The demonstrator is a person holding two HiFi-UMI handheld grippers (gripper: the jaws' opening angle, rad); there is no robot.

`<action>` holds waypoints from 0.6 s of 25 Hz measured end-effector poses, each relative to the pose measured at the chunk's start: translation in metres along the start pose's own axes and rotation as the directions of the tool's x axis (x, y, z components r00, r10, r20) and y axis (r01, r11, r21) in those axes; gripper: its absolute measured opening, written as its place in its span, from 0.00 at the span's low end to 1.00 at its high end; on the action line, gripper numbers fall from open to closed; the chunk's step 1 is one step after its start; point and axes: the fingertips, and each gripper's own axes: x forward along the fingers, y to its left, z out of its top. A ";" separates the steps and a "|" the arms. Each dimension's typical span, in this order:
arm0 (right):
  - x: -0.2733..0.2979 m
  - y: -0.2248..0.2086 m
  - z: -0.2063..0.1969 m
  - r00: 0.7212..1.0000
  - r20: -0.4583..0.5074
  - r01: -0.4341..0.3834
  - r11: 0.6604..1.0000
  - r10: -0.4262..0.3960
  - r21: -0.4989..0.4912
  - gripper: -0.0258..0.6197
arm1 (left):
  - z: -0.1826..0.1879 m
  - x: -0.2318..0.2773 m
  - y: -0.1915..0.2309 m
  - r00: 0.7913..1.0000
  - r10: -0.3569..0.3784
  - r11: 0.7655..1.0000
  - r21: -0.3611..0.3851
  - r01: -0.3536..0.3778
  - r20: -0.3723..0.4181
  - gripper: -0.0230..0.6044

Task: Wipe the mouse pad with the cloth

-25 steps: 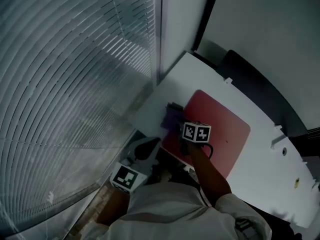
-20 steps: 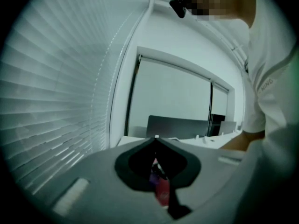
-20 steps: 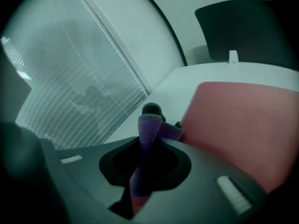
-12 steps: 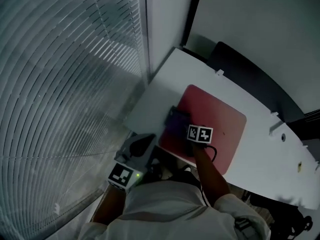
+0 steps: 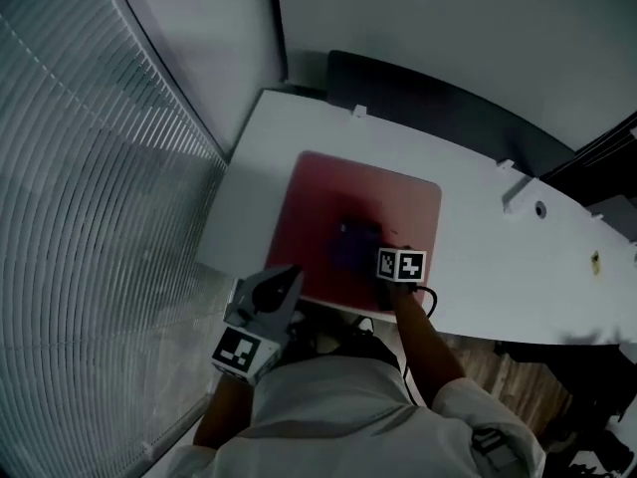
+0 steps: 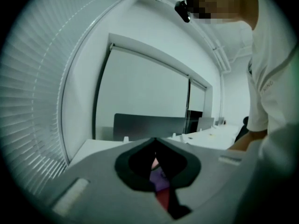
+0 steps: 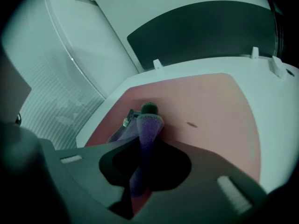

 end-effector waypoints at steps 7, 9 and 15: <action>-0.065 -0.088 -0.017 0.998 0.005 0.059 0.998 -0.059 0.037 0.12 | 0.003 0.048 -0.075 0.998 -0.068 0.998 0.001 0.068 -0.001 0.04; -0.086 -0.111 -0.022 0.997 0.007 0.075 0.996 -0.075 0.049 0.12 | 0.005 0.059 -0.093 0.997 -0.080 0.997 0.017 0.080 0.001 0.04; -0.129 -0.169 -0.037 0.992 0.017 0.123 0.989 -0.125 0.078 0.12 | 0.006 0.086 -0.133 0.995 -0.096 0.995 0.005 0.096 0.010 0.04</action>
